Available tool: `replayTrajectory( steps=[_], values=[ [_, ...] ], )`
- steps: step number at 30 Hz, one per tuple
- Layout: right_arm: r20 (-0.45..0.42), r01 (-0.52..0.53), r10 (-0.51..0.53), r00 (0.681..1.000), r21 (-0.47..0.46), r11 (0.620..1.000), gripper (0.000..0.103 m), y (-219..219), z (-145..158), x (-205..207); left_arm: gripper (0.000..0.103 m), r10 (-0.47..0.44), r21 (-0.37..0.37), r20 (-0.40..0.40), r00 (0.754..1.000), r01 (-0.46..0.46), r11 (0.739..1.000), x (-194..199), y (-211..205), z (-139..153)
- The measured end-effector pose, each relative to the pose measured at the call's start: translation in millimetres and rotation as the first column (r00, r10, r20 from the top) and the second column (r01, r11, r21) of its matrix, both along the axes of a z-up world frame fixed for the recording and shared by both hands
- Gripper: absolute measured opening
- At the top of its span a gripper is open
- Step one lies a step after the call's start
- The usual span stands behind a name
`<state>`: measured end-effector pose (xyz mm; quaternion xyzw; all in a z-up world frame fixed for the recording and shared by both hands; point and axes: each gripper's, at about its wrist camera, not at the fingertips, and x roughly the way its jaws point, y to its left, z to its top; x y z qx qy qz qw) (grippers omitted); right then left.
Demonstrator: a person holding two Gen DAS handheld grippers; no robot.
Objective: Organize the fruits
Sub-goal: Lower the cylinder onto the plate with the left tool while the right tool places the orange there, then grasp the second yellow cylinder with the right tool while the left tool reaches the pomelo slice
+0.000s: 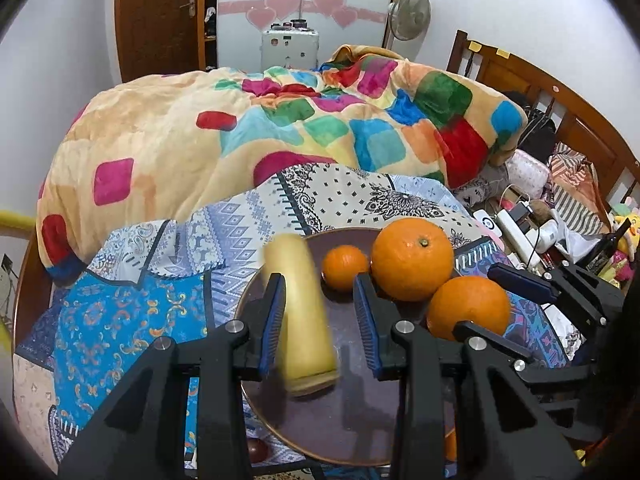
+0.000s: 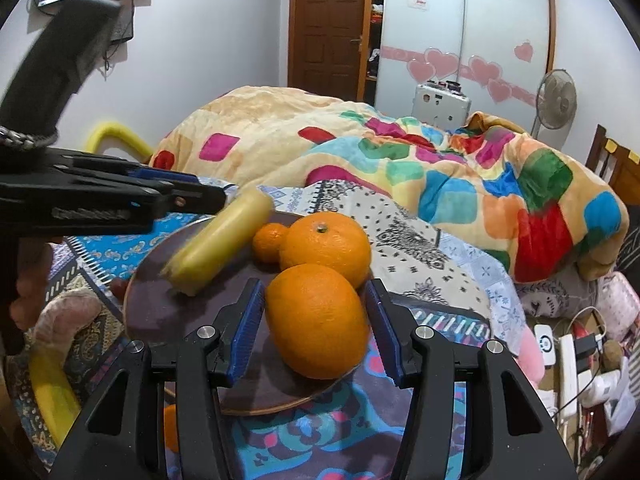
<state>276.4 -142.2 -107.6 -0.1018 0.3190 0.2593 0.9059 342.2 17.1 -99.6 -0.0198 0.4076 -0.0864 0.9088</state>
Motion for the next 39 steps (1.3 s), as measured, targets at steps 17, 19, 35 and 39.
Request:
replayTrajectory(
  steps=[17,19,35,39],
  values=[
    [0.047,0.018,-0.017,0.999,-0.008,1.0,0.065,-5,20,-22,0.035,0.004,0.076,0.051,0.999,-0.008,0.997,-56,6,26],
    [0.052,0.018,-0.018,0.998,0.0,1.0,0.065,-8,26,-29,0.035,0.008,0.077,0.055,0.998,-0.012,0.997,-67,9,30],
    [0.065,-0.027,0.023,0.998,0.059,0.998,0.065,-20,53,-99,0.057,0.051,0.102,0.048,0.998,-0.056,0.993,-174,22,39],
    [0.048,-0.047,0.044,0.998,0.066,0.997,0.066,-17,48,-111,0.061,0.056,0.101,0.031,0.998,-0.059,0.993,-196,23,28]
  ],
)
